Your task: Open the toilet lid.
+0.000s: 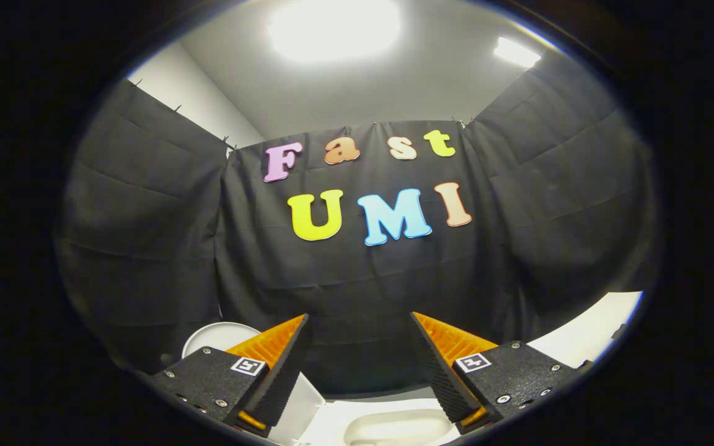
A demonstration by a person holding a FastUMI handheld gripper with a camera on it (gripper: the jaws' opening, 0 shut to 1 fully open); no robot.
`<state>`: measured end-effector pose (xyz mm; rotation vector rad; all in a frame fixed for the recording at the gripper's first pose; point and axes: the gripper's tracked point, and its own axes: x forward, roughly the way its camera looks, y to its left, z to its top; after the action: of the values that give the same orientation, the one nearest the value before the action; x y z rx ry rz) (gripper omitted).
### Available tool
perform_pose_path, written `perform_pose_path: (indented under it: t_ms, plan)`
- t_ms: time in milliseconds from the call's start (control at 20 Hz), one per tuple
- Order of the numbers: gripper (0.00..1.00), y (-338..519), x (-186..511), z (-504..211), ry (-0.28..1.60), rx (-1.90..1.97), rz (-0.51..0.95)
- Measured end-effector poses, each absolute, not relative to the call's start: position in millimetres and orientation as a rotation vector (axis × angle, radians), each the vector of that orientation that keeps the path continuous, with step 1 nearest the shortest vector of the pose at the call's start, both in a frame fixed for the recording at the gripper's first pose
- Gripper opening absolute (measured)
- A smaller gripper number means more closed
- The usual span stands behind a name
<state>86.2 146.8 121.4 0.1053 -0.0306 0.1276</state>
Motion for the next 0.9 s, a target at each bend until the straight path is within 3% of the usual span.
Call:
perform_pose_path:
  t_ms: [350,900]
  plan:
    - [0.96,57.6,80.0,67.1,0.039,-0.028,0.061]
    - [0.96,7.6,32.2,14.2,0.088,-0.109,0.033]
